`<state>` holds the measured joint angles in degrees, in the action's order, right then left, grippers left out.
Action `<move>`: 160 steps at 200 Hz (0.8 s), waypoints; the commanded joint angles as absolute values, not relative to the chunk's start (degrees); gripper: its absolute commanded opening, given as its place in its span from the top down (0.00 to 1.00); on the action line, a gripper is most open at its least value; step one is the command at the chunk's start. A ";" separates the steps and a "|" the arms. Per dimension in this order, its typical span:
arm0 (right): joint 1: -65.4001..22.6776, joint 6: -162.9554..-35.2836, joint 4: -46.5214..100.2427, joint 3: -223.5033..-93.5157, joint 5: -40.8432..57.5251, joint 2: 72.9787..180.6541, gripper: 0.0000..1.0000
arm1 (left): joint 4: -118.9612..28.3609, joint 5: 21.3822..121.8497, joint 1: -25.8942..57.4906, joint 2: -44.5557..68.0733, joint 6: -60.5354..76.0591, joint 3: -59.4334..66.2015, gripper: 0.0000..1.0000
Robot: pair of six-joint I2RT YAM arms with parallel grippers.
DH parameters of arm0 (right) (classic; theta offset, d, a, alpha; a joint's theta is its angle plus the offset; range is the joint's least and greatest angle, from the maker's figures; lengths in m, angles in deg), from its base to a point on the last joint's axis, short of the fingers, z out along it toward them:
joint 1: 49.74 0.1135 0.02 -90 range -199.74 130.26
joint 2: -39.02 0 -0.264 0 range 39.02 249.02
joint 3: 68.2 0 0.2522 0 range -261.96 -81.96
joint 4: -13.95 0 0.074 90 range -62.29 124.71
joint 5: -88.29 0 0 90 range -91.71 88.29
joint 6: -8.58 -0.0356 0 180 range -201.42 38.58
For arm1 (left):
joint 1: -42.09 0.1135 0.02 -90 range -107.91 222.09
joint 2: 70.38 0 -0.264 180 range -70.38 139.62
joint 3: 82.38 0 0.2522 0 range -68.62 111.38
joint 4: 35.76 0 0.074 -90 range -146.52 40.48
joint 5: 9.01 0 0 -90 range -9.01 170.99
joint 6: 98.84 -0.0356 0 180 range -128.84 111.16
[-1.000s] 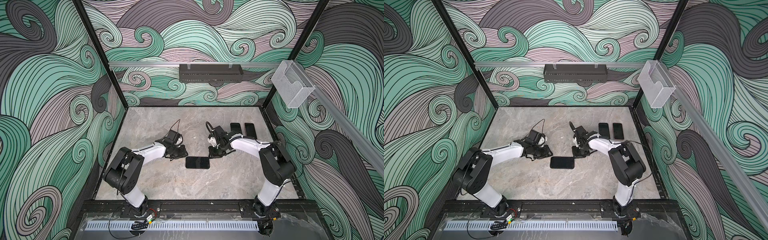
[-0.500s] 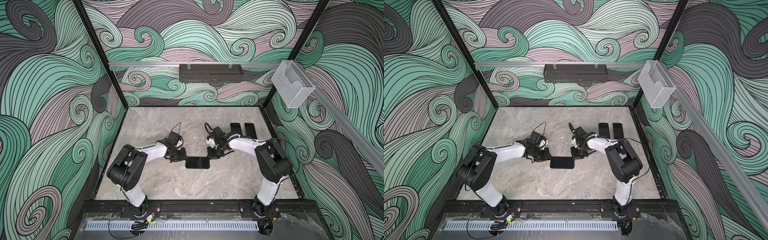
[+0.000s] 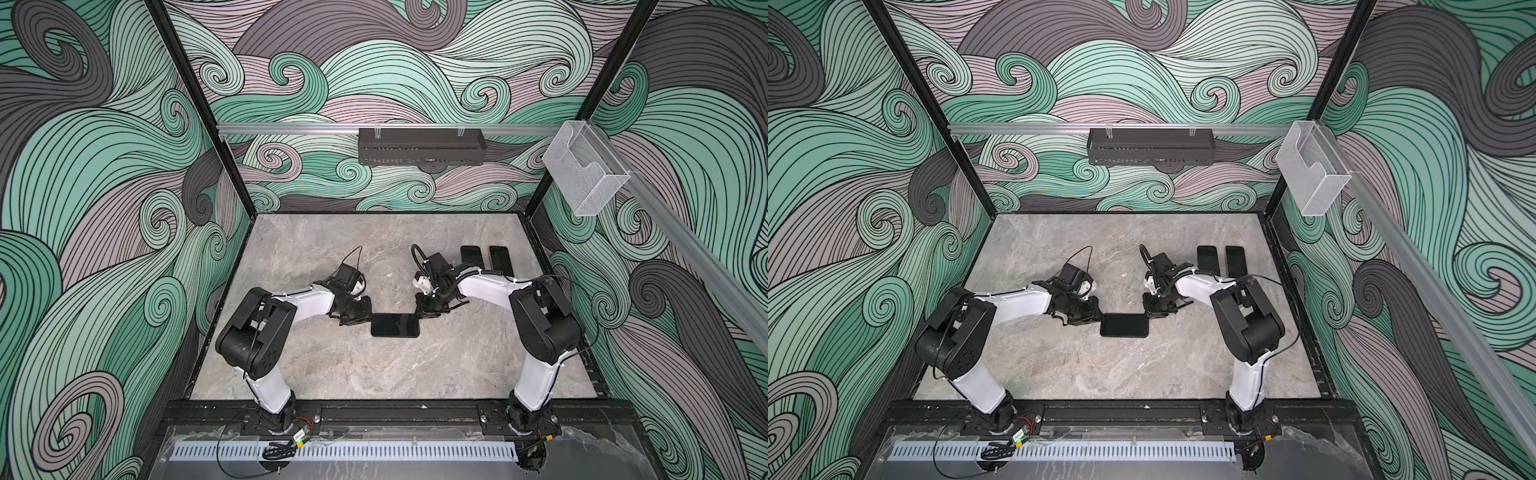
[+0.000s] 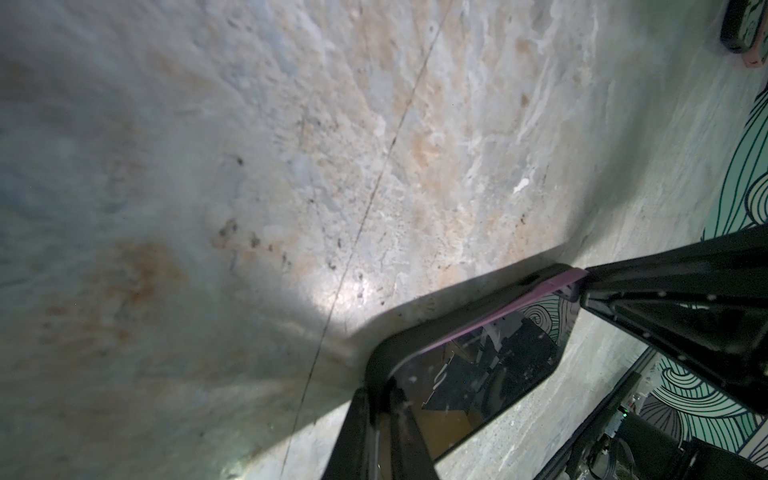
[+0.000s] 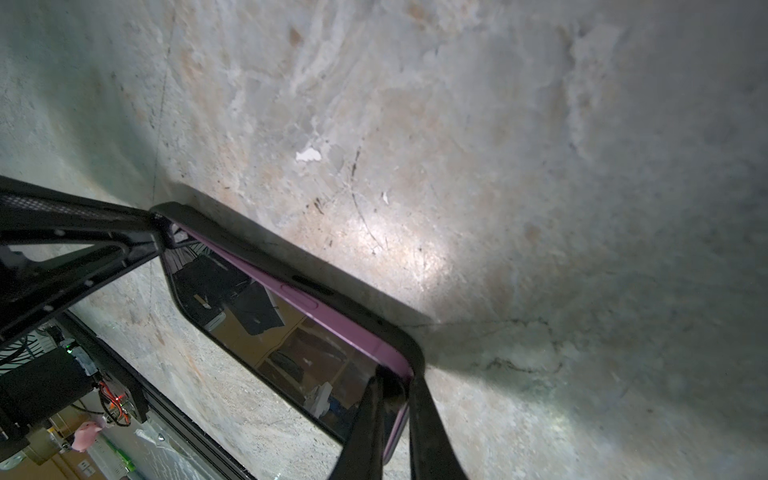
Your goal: Put the phone into the phone case
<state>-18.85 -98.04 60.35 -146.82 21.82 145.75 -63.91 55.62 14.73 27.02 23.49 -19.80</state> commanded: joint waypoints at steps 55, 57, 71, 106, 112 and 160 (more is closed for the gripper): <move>-13.33 -98.54 60.37 -144.53 16.40 157.93 0.88 | -62.73 53.69 13.66 30.08 23.15 -19.84 0.89; -13.24 -98.62 60.31 -144.53 16.15 158.02 0.88 | -62.78 53.68 13.67 29.92 23.15 -19.90 0.89; -12.58 -99.03 60.64 -144.65 14.72 158.54 0.88 | -62.85 53.95 13.67 29.83 23.15 -19.96 0.89; -10.91 -100.74 62.25 -144.89 7.60 159.17 0.88 | -62.88 54.69 13.70 29.87 23.66 -20.25 0.89; -10.73 -100.88 62.37 -144.84 6.77 159.54 0.89 | -62.89 54.71 13.70 29.90 23.76 -20.22 0.89; -9.45 -101.37 59.64 -144.00 8.69 162.83 0.89 | -62.55 54.93 13.70 29.81 24.20 -20.77 0.89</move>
